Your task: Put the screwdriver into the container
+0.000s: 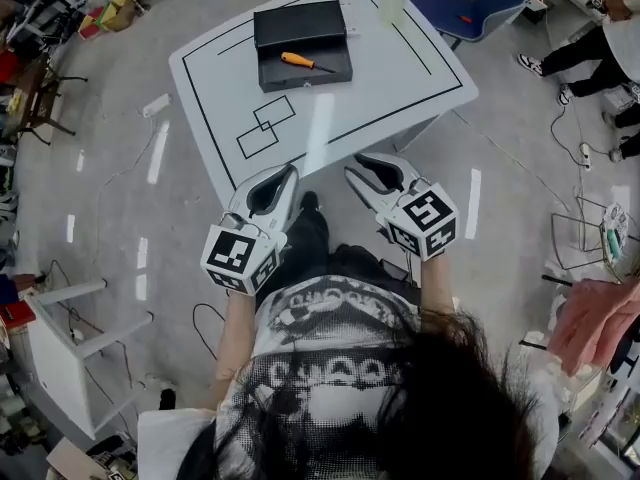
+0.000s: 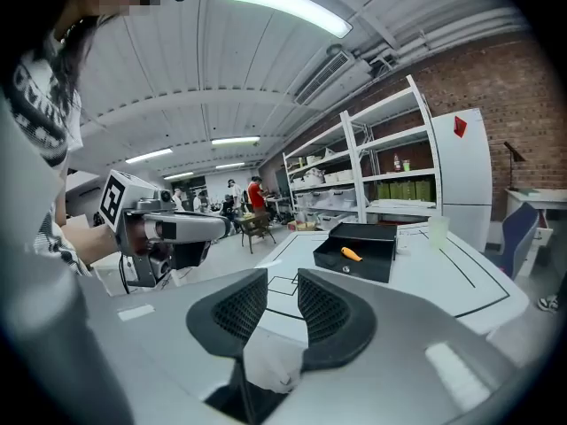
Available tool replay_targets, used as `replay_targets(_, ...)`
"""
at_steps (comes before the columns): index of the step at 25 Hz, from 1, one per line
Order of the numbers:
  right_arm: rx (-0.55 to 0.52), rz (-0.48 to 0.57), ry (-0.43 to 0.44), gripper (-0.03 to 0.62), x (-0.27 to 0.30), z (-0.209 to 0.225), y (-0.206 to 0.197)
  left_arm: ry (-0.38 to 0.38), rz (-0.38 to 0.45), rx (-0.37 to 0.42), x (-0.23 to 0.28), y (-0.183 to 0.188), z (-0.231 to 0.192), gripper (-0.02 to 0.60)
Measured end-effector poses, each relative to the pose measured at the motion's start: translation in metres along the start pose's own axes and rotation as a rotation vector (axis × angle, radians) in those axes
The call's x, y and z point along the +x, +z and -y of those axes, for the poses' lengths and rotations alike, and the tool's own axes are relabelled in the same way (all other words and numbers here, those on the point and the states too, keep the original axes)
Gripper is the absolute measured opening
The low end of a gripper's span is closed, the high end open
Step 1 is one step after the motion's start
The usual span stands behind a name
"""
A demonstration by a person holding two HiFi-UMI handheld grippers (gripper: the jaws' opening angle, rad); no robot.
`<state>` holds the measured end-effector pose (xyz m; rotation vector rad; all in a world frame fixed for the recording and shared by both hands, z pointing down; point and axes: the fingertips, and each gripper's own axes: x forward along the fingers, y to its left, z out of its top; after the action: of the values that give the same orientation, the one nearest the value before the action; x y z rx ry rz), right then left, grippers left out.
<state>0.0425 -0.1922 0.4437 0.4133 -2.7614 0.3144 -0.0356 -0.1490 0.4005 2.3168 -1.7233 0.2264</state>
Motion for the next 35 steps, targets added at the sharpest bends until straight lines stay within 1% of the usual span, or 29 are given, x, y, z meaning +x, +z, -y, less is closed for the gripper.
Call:
replay_targets(6,-0.008,0.012,0.025,0.104,-0.029,-0.027,-0.018,0.016,-0.019,0.011,-0.022,-0.012,0.038,0.000)
replay_targets(13,0.005,0.037,0.046,0.087,-0.038,-0.045,-0.020,0.052,-0.022,0.017,-0.044,-0.012,0.046,0.000)
replay_targets(16,0.016,0.047,0.048,0.080,-0.040,-0.049,-0.019,0.066,-0.017,0.010,-0.046,-0.012,0.045,0.000)
replay_targets(18,0.018,0.044,0.046,0.075,-0.040,-0.051,-0.020,0.077,0.000,-0.010,-0.047,-0.010,0.044,0.000)
replay_targets(20,0.018,0.037,0.043,0.074,-0.038,-0.051,-0.021,0.070,0.013,-0.029,-0.049,-0.009,0.045,0.000)
replay_targets(22,0.023,0.034,0.044,0.074,-0.034,-0.053,-0.022,0.061,0.008,-0.032,-0.053,-0.011,0.044,0.000)
replay_targets(26,0.026,0.036,0.055,0.074,-0.020,-0.067,-0.020,0.066,-0.021,-0.019,-0.070,-0.019,0.033,0.000)
replay_targets(29,0.020,0.042,0.062,0.074,-0.007,-0.086,-0.013,0.072,-0.024,-0.013,-0.090,-0.022,0.021,0.000)
replay_targets(33,0.028,0.060,0.052,0.073,0.006,-0.115,-0.006,0.073,-0.031,0.026,-0.121,-0.025,0.007,0.000)
replay_targets(35,0.043,0.069,0.041,0.055,0.009,-0.129,-0.004,0.070,-0.037,0.045,-0.136,-0.029,0.000,0.000)
